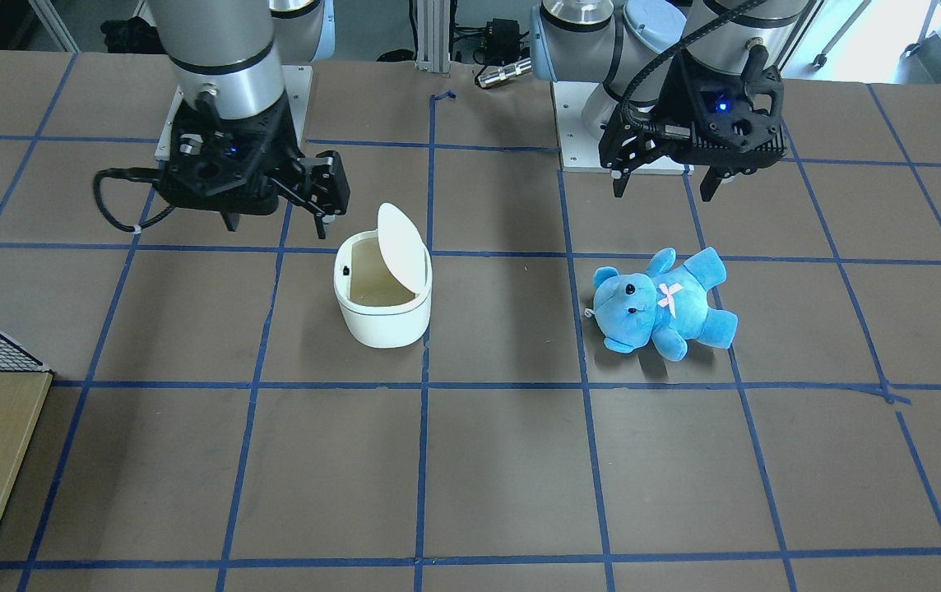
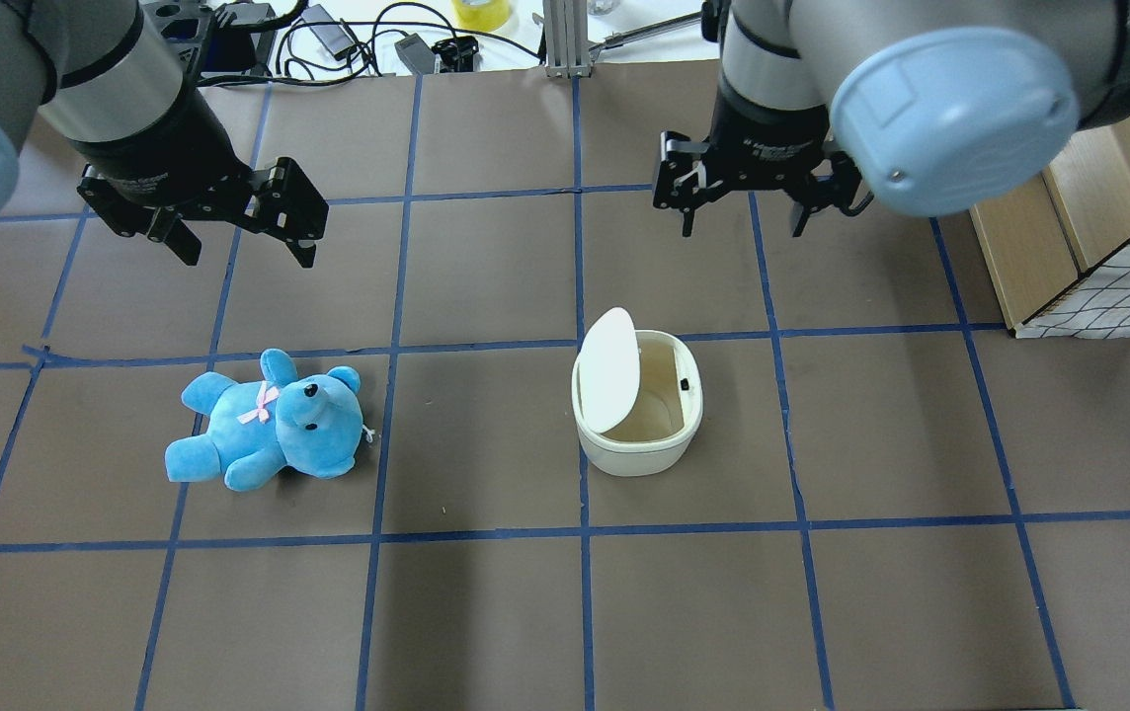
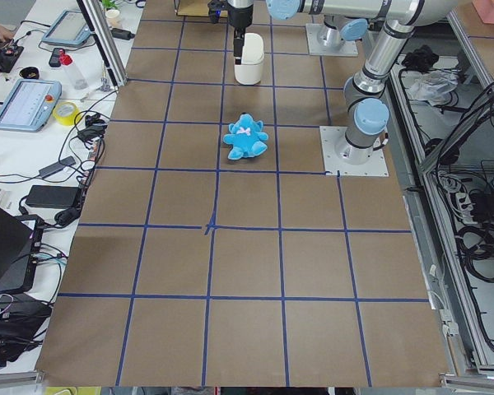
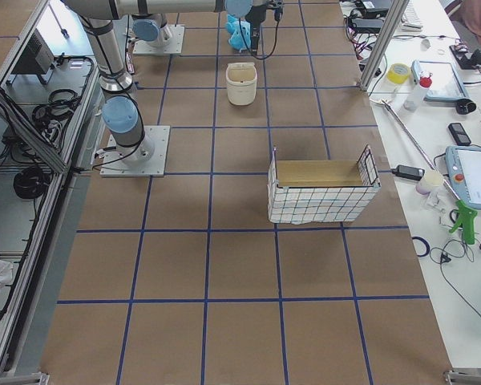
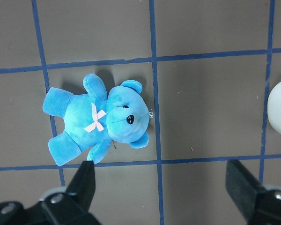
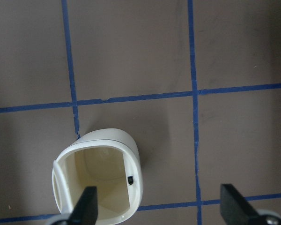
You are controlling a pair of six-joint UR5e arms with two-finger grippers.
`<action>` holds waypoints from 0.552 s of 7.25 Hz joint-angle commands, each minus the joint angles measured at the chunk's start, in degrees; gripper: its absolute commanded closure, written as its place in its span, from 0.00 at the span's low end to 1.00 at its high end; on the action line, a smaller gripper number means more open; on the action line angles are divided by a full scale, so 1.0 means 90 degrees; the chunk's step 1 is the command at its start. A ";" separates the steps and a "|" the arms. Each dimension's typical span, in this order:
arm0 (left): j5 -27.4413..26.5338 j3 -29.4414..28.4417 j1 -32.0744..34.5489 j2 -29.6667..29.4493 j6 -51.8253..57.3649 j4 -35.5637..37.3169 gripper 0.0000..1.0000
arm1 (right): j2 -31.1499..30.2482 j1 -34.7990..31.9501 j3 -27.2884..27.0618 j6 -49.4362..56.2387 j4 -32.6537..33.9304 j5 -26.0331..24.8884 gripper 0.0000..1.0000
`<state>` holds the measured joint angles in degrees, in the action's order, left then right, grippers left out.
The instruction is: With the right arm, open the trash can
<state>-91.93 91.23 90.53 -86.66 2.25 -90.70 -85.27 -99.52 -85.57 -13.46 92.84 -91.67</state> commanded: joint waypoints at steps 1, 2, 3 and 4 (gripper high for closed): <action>0.0000 0.0000 0.0000 0.0000 0.0004 0.0000 0.00 | -0.0018 0.0645 0.0589 0.0664 -0.0527 -0.0029 0.00; 0.0000 0.0000 0.0000 0.0000 0.0004 0.0000 0.00 | -0.0028 0.0802 0.0649 0.0888 -0.0540 -0.0029 0.00; 0.0000 0.0000 0.0000 0.0000 0.0004 0.0000 0.00 | -0.0037 0.0814 0.0669 0.0968 -0.0501 -0.0039 0.00; 0.0000 0.0000 0.0000 0.0000 0.0004 0.0000 0.00 | -0.0037 0.0804 0.0670 0.0968 -0.0510 -0.0029 0.00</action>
<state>-91.93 91.23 90.53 -86.66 2.28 -90.70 -85.55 -92.55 -79.78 -5.34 88.34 -91.97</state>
